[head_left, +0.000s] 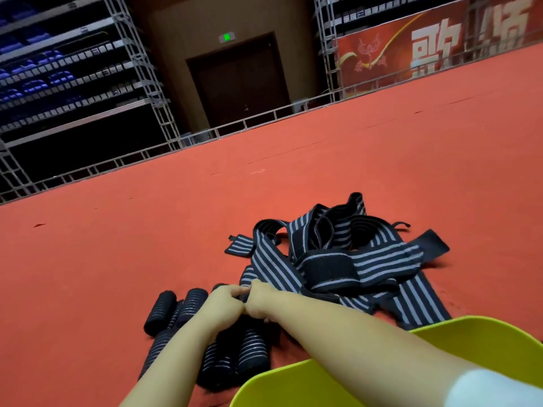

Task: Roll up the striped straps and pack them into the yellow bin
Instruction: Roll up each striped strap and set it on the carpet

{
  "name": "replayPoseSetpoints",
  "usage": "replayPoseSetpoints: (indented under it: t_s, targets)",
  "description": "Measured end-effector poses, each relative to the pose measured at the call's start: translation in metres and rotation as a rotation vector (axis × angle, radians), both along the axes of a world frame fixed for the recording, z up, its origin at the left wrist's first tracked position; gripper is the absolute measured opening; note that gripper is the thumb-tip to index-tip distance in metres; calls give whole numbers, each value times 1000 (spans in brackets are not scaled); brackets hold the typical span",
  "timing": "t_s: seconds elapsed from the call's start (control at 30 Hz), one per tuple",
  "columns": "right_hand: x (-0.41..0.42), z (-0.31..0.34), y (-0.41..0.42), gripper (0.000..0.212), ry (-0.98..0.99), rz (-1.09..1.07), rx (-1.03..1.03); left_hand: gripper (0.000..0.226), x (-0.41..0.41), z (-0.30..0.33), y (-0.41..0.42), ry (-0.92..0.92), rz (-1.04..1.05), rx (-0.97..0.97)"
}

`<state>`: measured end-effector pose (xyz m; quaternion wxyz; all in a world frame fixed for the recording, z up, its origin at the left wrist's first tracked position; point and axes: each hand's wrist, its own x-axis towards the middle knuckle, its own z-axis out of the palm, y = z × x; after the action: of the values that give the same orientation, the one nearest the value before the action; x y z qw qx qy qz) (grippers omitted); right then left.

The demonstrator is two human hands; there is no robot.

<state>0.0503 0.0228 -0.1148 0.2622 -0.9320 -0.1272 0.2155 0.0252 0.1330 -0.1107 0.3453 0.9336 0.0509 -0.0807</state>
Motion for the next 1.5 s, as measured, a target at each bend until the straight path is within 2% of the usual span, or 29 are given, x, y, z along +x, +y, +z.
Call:
replayPoseSetpoints:
  t_s: [0.13,0.2,0.3,0.37,0.43,0.53,0.6,0.67,0.73,0.83,0.97,1.07,1.13,1.23,1.3,1.4,1.5]
  targets:
    - [-11,29,-13,14,-93,154,-129,39,-5,-1,-2,-33,-33,105]
    - [-17,46,-34,17,-158,141,-44,42,-9,0,-3,-49,-3,120]
    - [-21,74,-97,32,-252,-11,161,36,-16,5,-14,-138,22,112]
    - [-17,80,-156,33,-399,-151,150,33,-19,10,-29,-205,9,62]
    - [-8,69,-220,35,-463,-362,105,34,-19,13,-50,-226,-16,23]
    - [-2,36,-287,55,-344,-693,114,37,-17,16,-92,-229,-95,20]
    - [-1,16,-307,69,-271,-793,180,42,-13,19,-122,-227,-153,44]
    - [2,-2,-315,73,-217,-848,254,50,-5,20,-144,-212,-181,89]
    - [7,-15,-318,61,-177,-903,372,58,4,20,-156,-196,-149,127]
    - [9,-20,-317,7,-141,-989,654,68,12,20,-163,-200,-31,148]
    - [-6,-2,-315,2,-14,-890,1045,93,20,13,-163,-144,16,156]
    - [-20,15,-319,12,97,-712,1218,101,24,11,-168,-78,-45,212]
    - [-28,27,-323,13,111,-646,1342,93,24,13,-174,-53,-67,271]
    - [-33,42,-332,13,80,-639,1460,80,20,23,-177,-88,10,281]
    - [-34,49,-337,14,52,-663,1516,65,18,31,-174,-161,80,235]
    - [-40,57,-336,14,45,-646,1576,30,12,48,-173,-320,115,149]
    - [-48,64,-325,12,73,-562,1527,22,5,71,-183,-432,126,-45]
